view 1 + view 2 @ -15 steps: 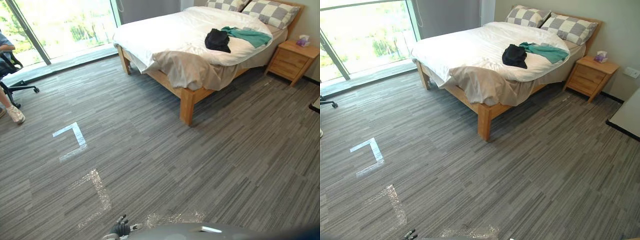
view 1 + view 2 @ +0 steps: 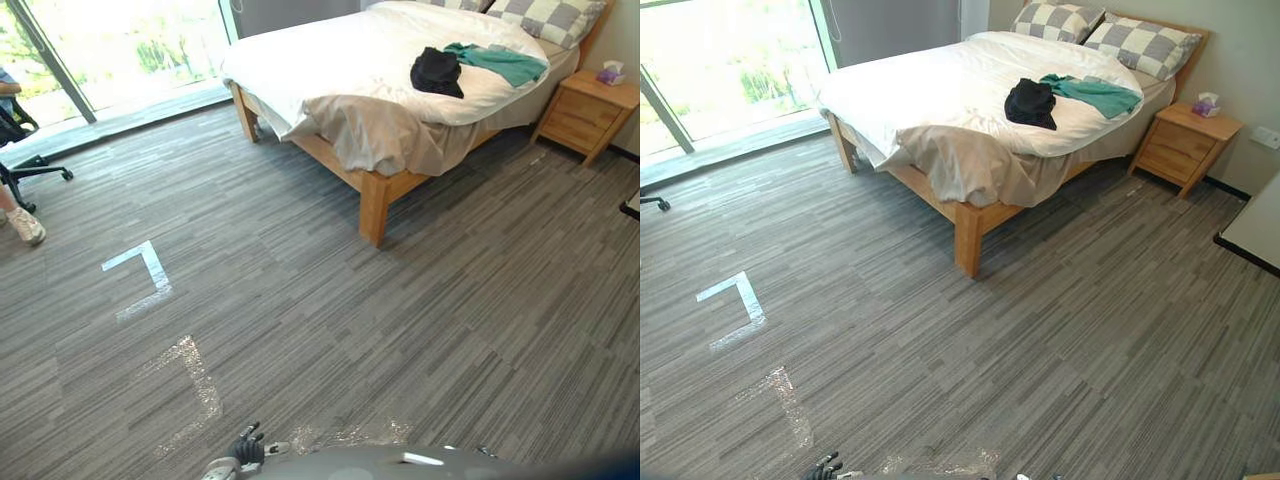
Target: Tidy the bed and pick cloth on bed and put in laundry
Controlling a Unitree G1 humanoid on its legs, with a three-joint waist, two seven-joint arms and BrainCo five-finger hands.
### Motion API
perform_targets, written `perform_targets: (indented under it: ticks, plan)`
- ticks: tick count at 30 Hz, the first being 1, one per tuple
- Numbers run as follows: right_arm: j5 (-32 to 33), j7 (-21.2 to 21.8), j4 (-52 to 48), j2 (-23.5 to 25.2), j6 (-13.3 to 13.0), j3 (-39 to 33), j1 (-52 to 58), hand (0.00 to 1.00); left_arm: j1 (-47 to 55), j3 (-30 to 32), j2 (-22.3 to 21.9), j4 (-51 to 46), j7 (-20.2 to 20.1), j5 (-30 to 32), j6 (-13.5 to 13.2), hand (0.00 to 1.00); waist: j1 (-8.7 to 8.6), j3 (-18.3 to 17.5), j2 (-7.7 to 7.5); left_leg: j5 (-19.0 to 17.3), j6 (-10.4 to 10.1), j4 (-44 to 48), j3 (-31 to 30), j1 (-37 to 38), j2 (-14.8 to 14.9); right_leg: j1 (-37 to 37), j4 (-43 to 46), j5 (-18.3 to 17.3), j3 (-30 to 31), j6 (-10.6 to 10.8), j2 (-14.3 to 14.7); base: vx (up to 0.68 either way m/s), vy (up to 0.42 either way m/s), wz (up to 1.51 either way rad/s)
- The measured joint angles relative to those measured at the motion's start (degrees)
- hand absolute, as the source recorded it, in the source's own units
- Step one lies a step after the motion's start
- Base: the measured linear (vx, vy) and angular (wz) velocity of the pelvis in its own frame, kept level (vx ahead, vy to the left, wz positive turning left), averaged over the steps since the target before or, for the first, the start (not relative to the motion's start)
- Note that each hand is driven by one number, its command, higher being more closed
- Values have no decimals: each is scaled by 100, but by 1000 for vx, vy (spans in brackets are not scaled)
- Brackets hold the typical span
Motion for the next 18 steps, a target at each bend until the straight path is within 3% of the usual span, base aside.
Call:
perform_targets:
  ticks: [8, 18]
  plan:
    - [-5, -14, -30, 3, 1, -1, 2, 0, 0, -3, 9, 0, -13, -56, 98, 0, -38, 1, -5, -29, -25, -2, 84, -18, 1, 8, -107, 74, 3, 16, -7, -25, -3, -4]
    - [9, 5, -24, 22, 2, -15, 0, 0, 12, 7, 6, 0, 422, -65, 126, 0, -103, 0, -11, -16, -11, 0, 202, 29, 18, 90, -208, 155, 12, -42, 8, 23, -12, -2]
